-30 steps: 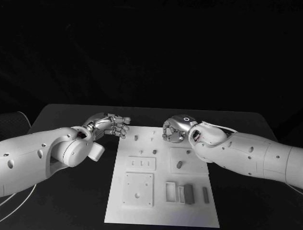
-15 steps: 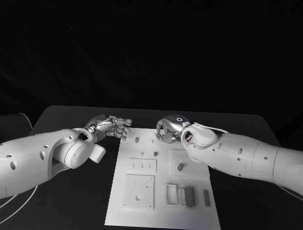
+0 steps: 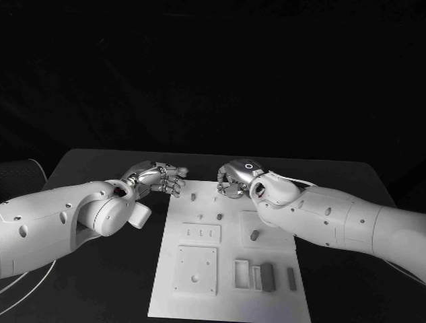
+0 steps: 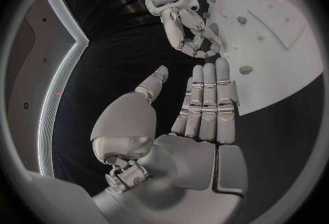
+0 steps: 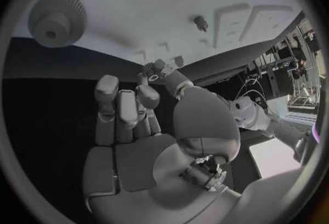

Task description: Assemble the parts on the task board

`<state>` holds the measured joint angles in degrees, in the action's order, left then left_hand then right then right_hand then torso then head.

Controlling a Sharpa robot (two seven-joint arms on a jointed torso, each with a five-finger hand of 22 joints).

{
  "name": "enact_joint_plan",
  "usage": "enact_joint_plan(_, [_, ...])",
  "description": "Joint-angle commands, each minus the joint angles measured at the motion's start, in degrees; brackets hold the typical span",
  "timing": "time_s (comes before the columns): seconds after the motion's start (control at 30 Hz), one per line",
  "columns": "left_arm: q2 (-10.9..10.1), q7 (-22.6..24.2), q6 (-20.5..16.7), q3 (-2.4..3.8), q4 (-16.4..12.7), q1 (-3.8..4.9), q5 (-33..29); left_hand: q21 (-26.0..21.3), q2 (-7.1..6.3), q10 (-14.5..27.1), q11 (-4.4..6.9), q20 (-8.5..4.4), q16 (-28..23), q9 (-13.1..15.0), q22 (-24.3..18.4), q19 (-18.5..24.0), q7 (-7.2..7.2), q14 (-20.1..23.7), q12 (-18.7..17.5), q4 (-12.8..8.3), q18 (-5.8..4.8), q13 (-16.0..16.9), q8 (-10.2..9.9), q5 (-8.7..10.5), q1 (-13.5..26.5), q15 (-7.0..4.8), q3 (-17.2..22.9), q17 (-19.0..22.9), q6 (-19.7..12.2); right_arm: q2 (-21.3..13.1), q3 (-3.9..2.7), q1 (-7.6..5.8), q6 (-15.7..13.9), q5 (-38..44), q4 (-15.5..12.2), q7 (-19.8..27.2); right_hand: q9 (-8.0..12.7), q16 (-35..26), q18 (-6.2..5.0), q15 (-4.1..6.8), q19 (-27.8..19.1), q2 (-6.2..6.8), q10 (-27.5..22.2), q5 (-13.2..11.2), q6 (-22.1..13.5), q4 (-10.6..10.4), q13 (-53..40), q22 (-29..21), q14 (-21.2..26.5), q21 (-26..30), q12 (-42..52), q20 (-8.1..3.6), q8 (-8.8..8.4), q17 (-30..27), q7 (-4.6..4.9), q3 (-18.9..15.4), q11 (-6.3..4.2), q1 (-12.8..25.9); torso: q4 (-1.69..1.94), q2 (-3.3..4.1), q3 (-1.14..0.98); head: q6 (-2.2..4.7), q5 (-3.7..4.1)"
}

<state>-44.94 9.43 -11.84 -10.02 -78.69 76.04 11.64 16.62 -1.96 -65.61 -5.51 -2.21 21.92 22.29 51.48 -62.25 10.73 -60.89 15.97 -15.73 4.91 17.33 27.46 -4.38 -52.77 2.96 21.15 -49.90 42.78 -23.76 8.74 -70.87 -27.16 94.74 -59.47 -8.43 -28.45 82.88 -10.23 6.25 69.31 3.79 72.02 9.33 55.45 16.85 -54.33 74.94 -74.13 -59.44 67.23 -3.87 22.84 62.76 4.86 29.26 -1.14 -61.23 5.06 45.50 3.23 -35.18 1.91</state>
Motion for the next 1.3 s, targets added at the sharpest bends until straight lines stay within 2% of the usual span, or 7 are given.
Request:
enact_joint_plan(0.03, [0.19,0.62,0.14,0.06,-0.01,0.08,0.12,-0.24,-0.15,0.48,0.08,-0.44,-0.30,0.09,0.06,0.12,0.00,-0.31,-0.37,-0.33,0.62,0.05,-0.37,-0.12,0.16,0.06,-0.05,-0.05,0.45,0.49,-0.02,0.00,-1.05,1.30,0.45,-0.52,-0.01,0.34,-4.77,0.91,0.26,0.19,-0.04,0.21,0.51,-0.11,0.07,1.05,-1.17,-0.20,-0.26,-0.26,0.32,-0.03,0.21,0.35,-0.23,-0.15,-0.16,-0.02,-0.04,0.02,-0.02])
enact_joint_plan(0.37, [0.69,0.59,0.29,0.06,0.33,0.08,0.12,-0.25,-0.13,0.50,0.08,-0.43,-0.36,0.11,0.08,0.12,0.02,-0.31,-0.40,-0.34,0.62,0.13,-0.43,-0.12,0.12,0.07,-0.02,-0.12,0.39,1.77,0.01,0.03,-0.93,1.51,1.97,-0.89,-0.07,0.27,-4.77,0.92,0.33,0.59,0.08,0.51,0.49,-0.06,0.08,1.03,-1.18,-0.22,-0.34,-0.28,0.19,-0.24,0.20,0.49,-0.24,-0.58,-0.24,0.00,-0.05,0.23,0.01])
enact_joint_plan(0.63, [0.92,0.60,0.34,0.05,0.40,0.08,0.12,-0.27,-0.11,0.51,0.07,-0.43,-0.42,0.13,0.11,0.13,0.04,-0.32,-0.43,-0.35,0.61,0.21,-0.48,-0.12,0.10,0.08,0.00,-0.18,0.36,2.58,0.12,0.49,-0.87,1.62,3.12,-0.70,-0.10,0.24,-4.77,0.91,0.35,0.63,0.12,0.59,0.52,-0.07,0.08,1.01,-1.19,-0.21,-0.39,-0.27,0.15,-0.31,0.21,0.53,-0.23,-0.66,0.10,0.03,0.01,0.00,-0.05])
enact_joint_plan(0.87, [0.62,0.59,0.22,0.05,0.42,0.08,0.68,-0.29,-0.13,0.53,0.06,-0.42,-0.48,0.17,0.13,0.13,0.05,-0.33,-0.46,-0.37,0.61,0.29,-0.51,-0.12,0.05,0.08,0.02,-0.25,0.36,2.23,0.11,0.61,-0.96,1.60,3.08,-0.73,-0.13,0.25,-4.77,0.90,0.36,0.63,0.15,0.63,0.54,-0.07,0.08,1.01,-1.23,-0.21,-0.42,-0.26,0.13,-0.28,0.21,0.55,-0.23,-0.69,-0.14,0.03,-0.03,-0.19,-0.51])
enact_joint_plan(0.93, [0.67,0.62,0.22,0.05,0.46,0.08,0.68,-0.29,-0.14,0.53,0.06,-0.42,-0.49,0.17,0.14,0.13,0.05,-0.33,-0.47,-0.38,0.61,0.31,-0.52,-0.12,0.05,0.08,0.02,-0.26,0.36,2.37,0.11,0.61,-0.91,1.59,3.17,-0.73,-0.13,0.25,-4.77,0.90,0.36,0.64,0.15,0.64,0.54,-0.07,0.08,1.00,-1.25,-0.21,-0.43,-0.25,0.12,-0.26,0.21,0.56,-0.23,-0.69,-0.21,0.00,0.02,-0.21,-0.58])
enact_joint_plan(1.3, [1.42,0.64,0.40,0.05,0.64,0.08,0.68,-0.31,-0.12,0.54,0.06,-0.42,-0.55,0.21,0.17,0.13,0.06,-0.35,-0.50,-0.37,0.60,0.39,-0.56,-0.12,0.03,0.08,0.04,-0.33,0.35,3.16,0.22,1.01,-0.74,1.40,4.30,-0.45,-0.16,0.23,-4.77,0.89,0.37,0.67,0.19,0.67,0.57,-0.08,0.08,1.00,-1.26,-0.21,-0.45,-0.23,0.09,-0.31,0.21,0.56,-0.22,-0.70,-0.20,0.01,-0.06,-0.09,-0.97])
